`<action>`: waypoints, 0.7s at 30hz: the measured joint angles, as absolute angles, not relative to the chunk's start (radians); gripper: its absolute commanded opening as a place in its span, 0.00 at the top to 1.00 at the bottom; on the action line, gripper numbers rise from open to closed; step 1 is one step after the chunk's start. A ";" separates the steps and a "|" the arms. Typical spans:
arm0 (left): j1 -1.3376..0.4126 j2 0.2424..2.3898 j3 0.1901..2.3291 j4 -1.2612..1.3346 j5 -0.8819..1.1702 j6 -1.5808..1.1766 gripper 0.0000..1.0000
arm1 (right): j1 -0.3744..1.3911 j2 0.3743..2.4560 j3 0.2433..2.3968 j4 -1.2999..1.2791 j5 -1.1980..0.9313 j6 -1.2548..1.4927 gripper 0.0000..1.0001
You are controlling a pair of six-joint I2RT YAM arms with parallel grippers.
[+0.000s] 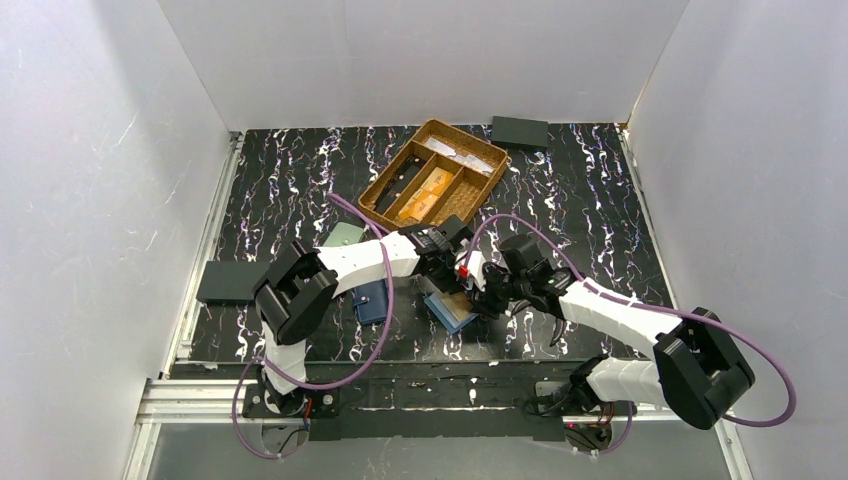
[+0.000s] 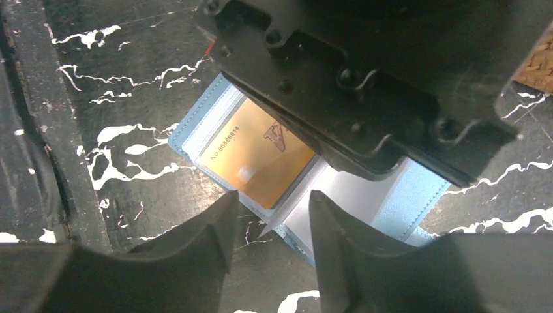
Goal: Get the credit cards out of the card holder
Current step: Remove the credit card from the card holder.
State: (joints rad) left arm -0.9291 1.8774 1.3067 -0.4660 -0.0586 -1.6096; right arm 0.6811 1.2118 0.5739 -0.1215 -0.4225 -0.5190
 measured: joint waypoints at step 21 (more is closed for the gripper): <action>-0.926 1.633 1.073 -0.359 -0.109 -1.605 0.35 | 0.554 1.224 0.572 -0.082 -0.429 -0.361 0.99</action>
State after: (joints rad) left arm -0.9260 1.6325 1.0725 -0.3588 -0.1093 -1.6047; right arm 0.5537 1.2240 0.5720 -0.0818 -0.4286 -0.3607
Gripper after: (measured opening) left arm 0.611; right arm 0.040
